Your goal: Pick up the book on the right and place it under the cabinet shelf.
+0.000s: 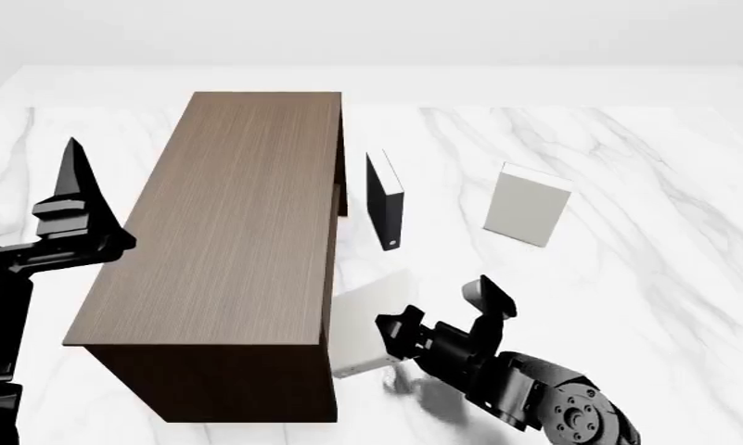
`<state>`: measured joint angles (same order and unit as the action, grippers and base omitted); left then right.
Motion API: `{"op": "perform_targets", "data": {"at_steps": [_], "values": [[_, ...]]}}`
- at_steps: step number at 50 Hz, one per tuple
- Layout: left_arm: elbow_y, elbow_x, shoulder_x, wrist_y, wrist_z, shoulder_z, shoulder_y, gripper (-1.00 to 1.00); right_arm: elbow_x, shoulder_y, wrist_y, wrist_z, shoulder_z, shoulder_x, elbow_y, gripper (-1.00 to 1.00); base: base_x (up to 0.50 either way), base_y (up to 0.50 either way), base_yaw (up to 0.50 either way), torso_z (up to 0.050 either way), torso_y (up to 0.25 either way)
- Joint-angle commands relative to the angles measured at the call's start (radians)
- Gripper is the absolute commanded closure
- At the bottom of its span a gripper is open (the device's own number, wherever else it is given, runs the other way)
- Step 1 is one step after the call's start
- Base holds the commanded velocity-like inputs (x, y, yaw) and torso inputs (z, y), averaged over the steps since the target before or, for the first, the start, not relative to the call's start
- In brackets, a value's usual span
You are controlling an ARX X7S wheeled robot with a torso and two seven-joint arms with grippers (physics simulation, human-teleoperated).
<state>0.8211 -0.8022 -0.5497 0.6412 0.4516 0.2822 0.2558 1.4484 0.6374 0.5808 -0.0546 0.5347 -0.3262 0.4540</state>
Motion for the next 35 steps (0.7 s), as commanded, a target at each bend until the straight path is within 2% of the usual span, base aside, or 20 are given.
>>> {"op": "perform_targets", "data": {"at_steps": [1,26,27,35], "values": [[-0.001,-0.001,-0.003,-0.004,0.002,-0.002,-0.001,-1.0,0.002,0.012,-0.025,0.063,0.001,0.027,0.045,1.0,0.0,0.0,0.0,0.0,0.01],[-0.002,-0.002,-0.007,-0.013,0.004,-0.006,-0.007,-1.0,-0.098,0.043,-0.064,0.068,0.063,0.057,0.219,1.0,0.0,0.0,0.0,0.0,0.0],[-0.002,-0.004,-0.008,-0.013,0.005,-0.006,-0.007,-1.0,-0.107,0.046,-0.059,0.063,0.072,0.059,0.23,-1.0,0.0,0.0,0.0,0.0,0.0],[-0.002,-0.006,-0.01,-0.015,0.006,-0.004,-0.009,-1.0,-0.137,0.054,-0.039,0.026,0.106,0.058,0.247,-1.0,0.0,0.0,0.0,0.0,0.0]]}}
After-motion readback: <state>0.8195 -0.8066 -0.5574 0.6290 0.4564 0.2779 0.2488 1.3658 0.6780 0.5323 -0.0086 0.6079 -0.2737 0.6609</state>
